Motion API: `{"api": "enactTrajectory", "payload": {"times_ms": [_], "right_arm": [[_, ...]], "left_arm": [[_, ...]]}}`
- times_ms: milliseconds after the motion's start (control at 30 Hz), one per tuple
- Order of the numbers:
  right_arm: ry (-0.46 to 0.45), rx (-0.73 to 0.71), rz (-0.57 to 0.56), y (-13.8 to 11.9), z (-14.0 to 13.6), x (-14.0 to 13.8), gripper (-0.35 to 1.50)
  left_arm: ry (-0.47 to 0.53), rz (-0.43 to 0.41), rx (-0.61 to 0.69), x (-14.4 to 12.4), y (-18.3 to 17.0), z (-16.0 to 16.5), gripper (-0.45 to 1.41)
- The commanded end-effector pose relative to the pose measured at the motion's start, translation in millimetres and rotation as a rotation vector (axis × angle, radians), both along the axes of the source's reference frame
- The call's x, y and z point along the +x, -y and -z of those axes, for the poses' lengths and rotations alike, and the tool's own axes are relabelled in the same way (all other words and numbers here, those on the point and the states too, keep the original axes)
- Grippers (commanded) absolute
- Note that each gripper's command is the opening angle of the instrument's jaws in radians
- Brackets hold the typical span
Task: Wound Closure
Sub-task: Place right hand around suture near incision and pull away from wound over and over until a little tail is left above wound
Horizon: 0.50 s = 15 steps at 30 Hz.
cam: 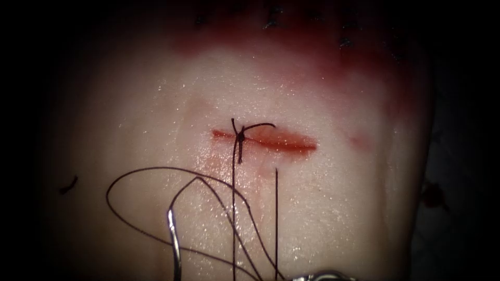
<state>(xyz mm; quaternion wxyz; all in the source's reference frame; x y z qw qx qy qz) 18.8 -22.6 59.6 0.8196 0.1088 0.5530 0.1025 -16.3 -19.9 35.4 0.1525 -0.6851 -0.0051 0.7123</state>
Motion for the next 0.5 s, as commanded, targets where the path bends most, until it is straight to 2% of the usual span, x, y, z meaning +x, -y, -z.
{"api": "enactTrajectory", "payload": {"times_ms": [33, 100, 133, 200, 300, 500], "right_arm": [[-0.007, 0.002, -0.001, 0.6, 0.0, 1.7, -0.35], [-0.017, 0.007, -0.025, 0.2, 0.1, 2.4, -0.35], [-0.03, -0.009, -0.059, -1.5, -0.1, 2.8, 0.74], [-0.019, -0.063, -0.141, -3.6, 0.0, 2.4, 1.28], [-0.033, -0.09, -0.158, -5.4, 0.4, 1.6, 1.35], [-0.05, -0.156, -0.184, -8.8, 1.5, -1.1, 1.38]], "left_arm": [[0.004, 0.005, -0.002, -0.4, 0.0, -0.4, -0.35], [0.014, 0.018, -0.002, 0.0, 0.0, 0.0, -0.35], [0.016, 0.042, 0.007, 1.0, -0.6, 0.6, -0.35], [0.006, 0.091, -0.005, 2.7, -2.0, 1.1, -0.35], [-0.004, 0.129, -0.01, 4.0, -3.0, 1.3, -0.35], [-0.069, 0.256, -0.039, 8.8, -5.5, 1.3, -0.35]]}}
